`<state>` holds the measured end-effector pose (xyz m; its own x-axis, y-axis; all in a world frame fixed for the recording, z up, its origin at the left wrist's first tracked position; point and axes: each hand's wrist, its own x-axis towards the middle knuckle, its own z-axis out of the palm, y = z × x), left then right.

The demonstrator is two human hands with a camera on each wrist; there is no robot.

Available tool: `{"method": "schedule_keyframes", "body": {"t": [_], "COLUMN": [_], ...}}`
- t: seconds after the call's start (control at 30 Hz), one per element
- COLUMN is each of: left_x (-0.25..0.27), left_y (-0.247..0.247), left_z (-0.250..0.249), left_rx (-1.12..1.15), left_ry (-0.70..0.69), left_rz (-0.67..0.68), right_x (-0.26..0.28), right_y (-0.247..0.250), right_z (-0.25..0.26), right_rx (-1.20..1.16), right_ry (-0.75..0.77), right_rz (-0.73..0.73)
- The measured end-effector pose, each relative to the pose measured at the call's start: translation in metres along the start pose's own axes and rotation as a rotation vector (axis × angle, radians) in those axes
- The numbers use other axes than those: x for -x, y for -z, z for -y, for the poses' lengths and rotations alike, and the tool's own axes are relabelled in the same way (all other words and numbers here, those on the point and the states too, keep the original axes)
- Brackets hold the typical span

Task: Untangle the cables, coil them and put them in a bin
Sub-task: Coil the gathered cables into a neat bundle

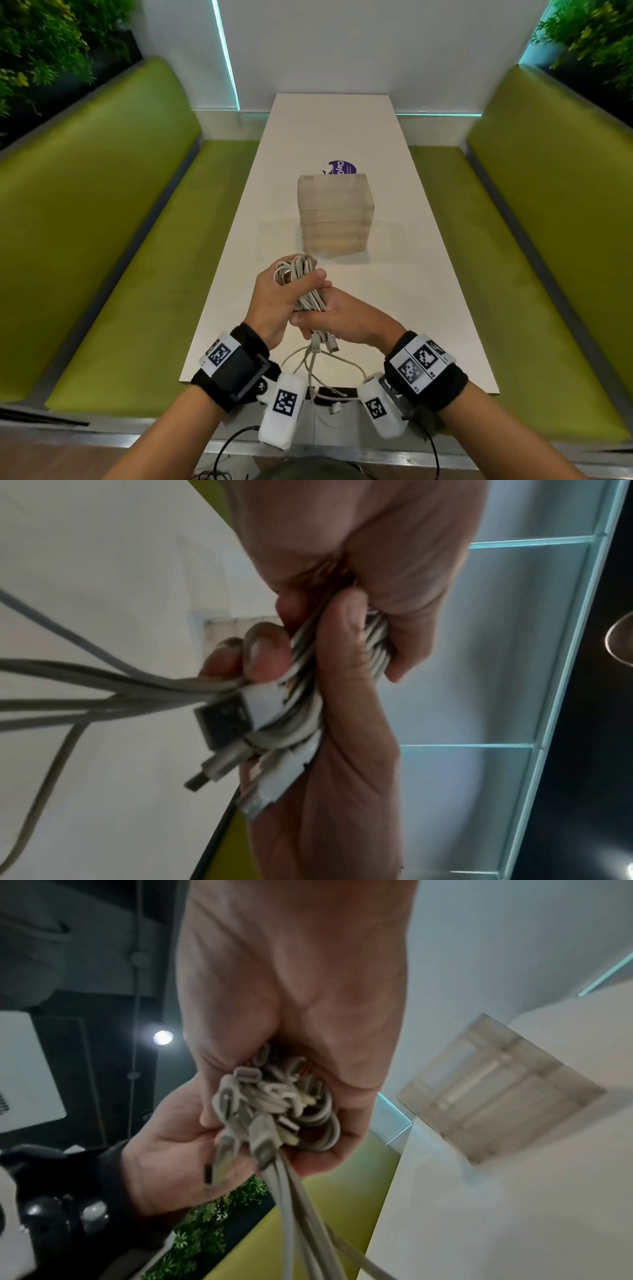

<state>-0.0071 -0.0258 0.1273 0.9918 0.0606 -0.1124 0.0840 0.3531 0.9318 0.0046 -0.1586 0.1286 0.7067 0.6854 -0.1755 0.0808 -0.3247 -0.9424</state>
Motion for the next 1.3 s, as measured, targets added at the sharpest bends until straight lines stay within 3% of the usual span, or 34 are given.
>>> {"method": "schedule_keyframes", "body": {"t": [0.3, 0.5, 0.6, 0.73, 0.87, 1.17, 1.3], "left_x": [0.003, 0.006, 0.014, 0.014, 0.010, 0.010, 0.025], "left_y": [-0.001, 0.023, 0.023, 0.020, 0.029, 0.041, 0.038], "left_z": [-0.007, 0.019, 0.032, 0.035, 0.039, 0.054, 0.066], "left_rx": [-0.119, -0.274, -0.437, -0.529, -0.532, -0.541, -0.544], "left_ry": [-0.074, 0.118, 0.107, 0.071, 0.076, 0.245, 0.336], "left_rz": [0.057, 0.289, 0.458, 0.408, 0.467, 0.555, 0.509], "right_x": [-0.003, 0.001, 0.001, -0.003, -0.001, 0.006, 0.009], "right_y": [0.001, 0.014, 0.019, 0.020, 0.023, 0.033, 0.029], "right_z": [-0.009, -0.005, -0.001, 0.002, 0.003, -0.013, -0.023], "right_rx": [-0.077, -0.293, -0.348, -0.488, -0.496, -0.396, -0.335], "right_ry": [0.009, 0.084, 0.116, 0.146, 0.169, 0.087, -0.009], "right_rz": [-0.050, -0.174, -0.259, -0.327, -0.378, -0.424, -0.375]}}
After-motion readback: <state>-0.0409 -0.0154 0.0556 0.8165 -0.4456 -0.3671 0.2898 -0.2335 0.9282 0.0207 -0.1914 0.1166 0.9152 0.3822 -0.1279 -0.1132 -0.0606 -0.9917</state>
